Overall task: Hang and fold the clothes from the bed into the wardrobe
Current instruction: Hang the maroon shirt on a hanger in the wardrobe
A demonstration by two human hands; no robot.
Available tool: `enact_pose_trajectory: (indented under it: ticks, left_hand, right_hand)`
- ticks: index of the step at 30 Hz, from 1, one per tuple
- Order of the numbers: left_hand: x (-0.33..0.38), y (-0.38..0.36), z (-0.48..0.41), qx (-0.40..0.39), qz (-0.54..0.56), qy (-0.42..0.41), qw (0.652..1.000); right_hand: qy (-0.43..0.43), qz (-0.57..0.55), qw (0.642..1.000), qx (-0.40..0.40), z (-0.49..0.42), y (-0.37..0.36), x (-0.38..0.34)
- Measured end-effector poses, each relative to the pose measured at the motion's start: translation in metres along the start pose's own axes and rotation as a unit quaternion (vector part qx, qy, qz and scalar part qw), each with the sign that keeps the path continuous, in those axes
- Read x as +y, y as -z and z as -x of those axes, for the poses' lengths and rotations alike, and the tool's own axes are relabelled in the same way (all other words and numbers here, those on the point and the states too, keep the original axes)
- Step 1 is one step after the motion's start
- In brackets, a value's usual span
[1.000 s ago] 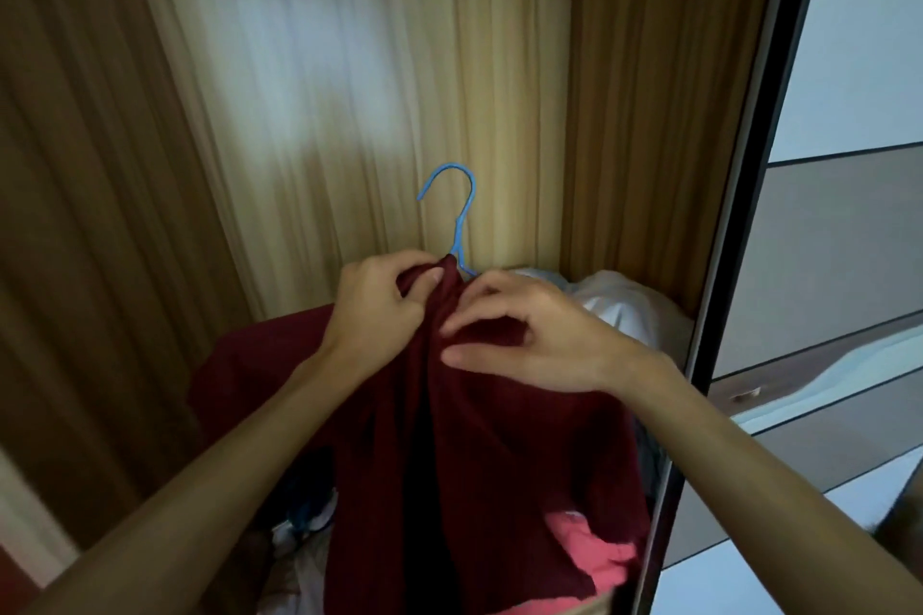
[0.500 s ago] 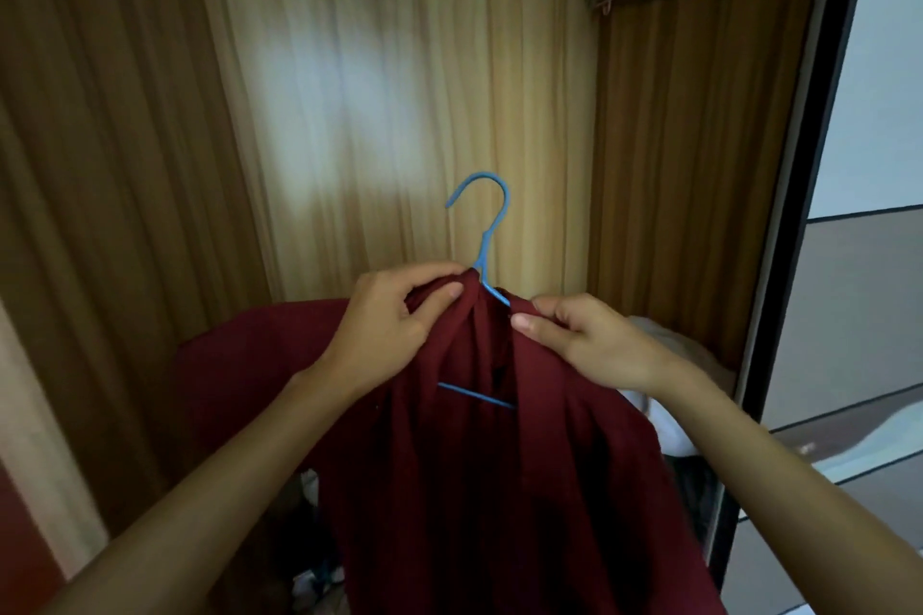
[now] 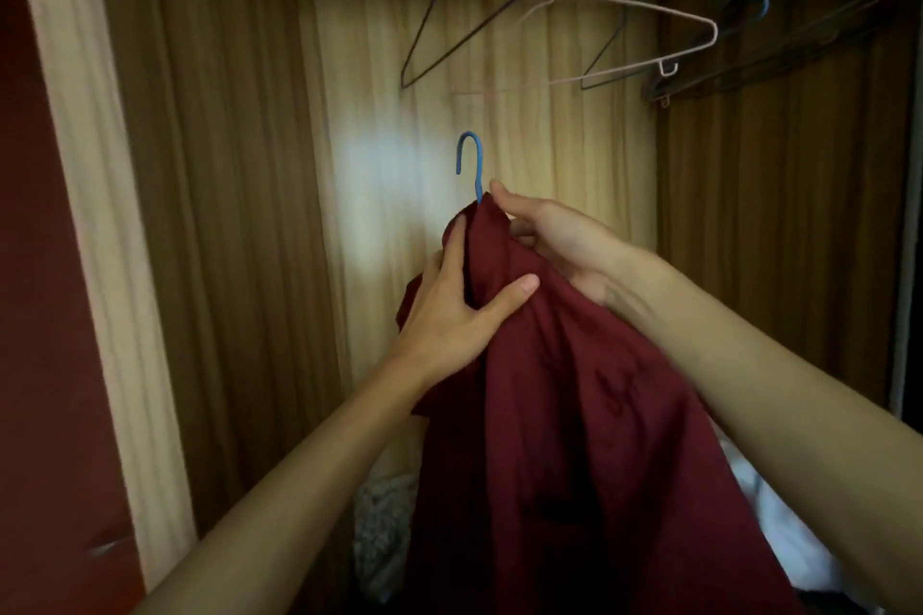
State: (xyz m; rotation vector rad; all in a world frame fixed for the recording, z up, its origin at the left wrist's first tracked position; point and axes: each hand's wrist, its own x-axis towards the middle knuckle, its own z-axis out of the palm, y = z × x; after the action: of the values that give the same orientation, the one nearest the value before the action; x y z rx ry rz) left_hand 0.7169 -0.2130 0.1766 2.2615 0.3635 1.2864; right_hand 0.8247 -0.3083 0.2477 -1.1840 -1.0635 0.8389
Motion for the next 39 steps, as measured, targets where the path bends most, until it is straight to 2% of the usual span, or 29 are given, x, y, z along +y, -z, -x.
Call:
enact_pose_trajectory:
  ticks: [3, 8, 12, 15, 16, 18, 20, 22, 23, 27, 34, 39]
  left_hand:
    - [-0.002, 0.025, -0.024, -0.001, 0.017, -0.018, 1.0]
    - [-0.018, 0.054, -0.07, 0.032, -0.095, -0.007, 0.995]
    - [-0.033, 0.062, -0.118, 0.083, -0.17, -0.015, 0.982]
    - [-0.041, 0.078, -0.159, 0.137, -0.186, 0.0, 0.973]
    - [-0.043, 0.086, -0.173, 0.15, -0.188, 0.006, 0.971]
    - [-0.043, 0.101, -0.198, 0.171, -0.195, 0.009, 0.966]
    - [-0.037, 0.111, -0.219, 0.2, -0.201, -0.004, 0.959]
    - [-0.029, 0.117, -0.236, 0.231, -0.191, -0.019, 0.954]
    - [-0.026, 0.121, -0.245, 0.243, -0.186, -0.022, 0.952]
    - [-0.018, 0.137, -0.277, 0.258, -0.171, -0.008, 0.951]
    - [-0.035, 0.155, -0.297, 0.278, -0.176, 0.034, 0.944]
    - [-0.054, 0.172, -0.297, 0.275, -0.19, 0.05, 0.941]
  right_hand:
    - [-0.001, 0.016, 0.998, -0.056, -0.011, -0.01, -0.011]
    - [0.1, 0.135, 0.982, -0.087, -0.03, -0.007, -0.01]
    - [0.147, 0.264, 0.953, 0.016, -0.044, -0.004, -0.004]
    - [0.115, 0.415, 0.902, 0.035, -0.05, 0.005, -0.001]
    - [0.115, 0.433, 0.893, 0.036, -0.055, 0.007, 0.0]
    - [0.145, 0.416, 0.896, 0.049, -0.07, 0.004, 0.0]
    - [0.158, 0.328, 0.931, 0.032, -0.088, -0.006, -0.009]
    - [0.095, 0.178, 0.979, -0.032, -0.111, -0.015, -0.024]
    - [0.072, 0.115, 0.989, -0.063, -0.122, -0.02, -0.033]
    - [0.11, -0.021, 0.992, -0.059, -0.175, -0.033, -0.061]
    - [0.184, -0.053, 0.981, -0.023, -0.238, -0.064, -0.111]
    - [0.228, -0.017, 0.973, -0.02, -0.27, -0.086, -0.158]
